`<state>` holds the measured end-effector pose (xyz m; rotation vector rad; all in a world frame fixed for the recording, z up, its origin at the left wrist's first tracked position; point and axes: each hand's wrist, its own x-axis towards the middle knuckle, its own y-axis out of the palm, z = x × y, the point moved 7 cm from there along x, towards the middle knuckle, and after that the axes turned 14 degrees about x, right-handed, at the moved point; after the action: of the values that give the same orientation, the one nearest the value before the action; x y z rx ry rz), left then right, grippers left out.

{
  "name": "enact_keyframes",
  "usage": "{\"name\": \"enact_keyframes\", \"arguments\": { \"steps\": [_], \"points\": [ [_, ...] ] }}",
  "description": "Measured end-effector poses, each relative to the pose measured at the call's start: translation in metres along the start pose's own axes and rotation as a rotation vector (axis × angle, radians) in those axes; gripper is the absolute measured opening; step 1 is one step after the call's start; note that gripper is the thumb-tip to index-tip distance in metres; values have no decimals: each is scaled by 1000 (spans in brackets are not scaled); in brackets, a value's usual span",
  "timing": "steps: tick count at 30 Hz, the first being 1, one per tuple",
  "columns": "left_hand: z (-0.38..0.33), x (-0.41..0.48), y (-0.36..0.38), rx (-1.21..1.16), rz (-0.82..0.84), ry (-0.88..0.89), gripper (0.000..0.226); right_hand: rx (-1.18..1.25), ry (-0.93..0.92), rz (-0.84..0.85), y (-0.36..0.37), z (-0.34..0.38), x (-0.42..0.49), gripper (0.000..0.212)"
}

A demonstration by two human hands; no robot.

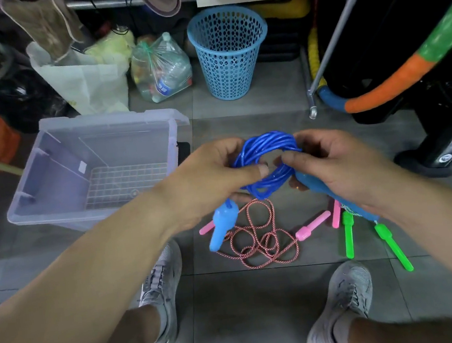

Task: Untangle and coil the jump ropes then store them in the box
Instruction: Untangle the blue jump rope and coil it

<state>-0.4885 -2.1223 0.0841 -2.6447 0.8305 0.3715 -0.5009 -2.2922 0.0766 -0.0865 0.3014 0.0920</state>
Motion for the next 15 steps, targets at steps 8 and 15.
{"name": "enact_keyframes", "arguments": {
  "steps": [8, 15],
  "points": [
    [2, 0, 12, -76, 66, -77, 17, -188, -45, 34, 2, 3, 3, 11],
    [4, 2, 12, 39, 55, 5, 21, -320, -123, 72, 0, 9, 1, 15]
  ]
}}
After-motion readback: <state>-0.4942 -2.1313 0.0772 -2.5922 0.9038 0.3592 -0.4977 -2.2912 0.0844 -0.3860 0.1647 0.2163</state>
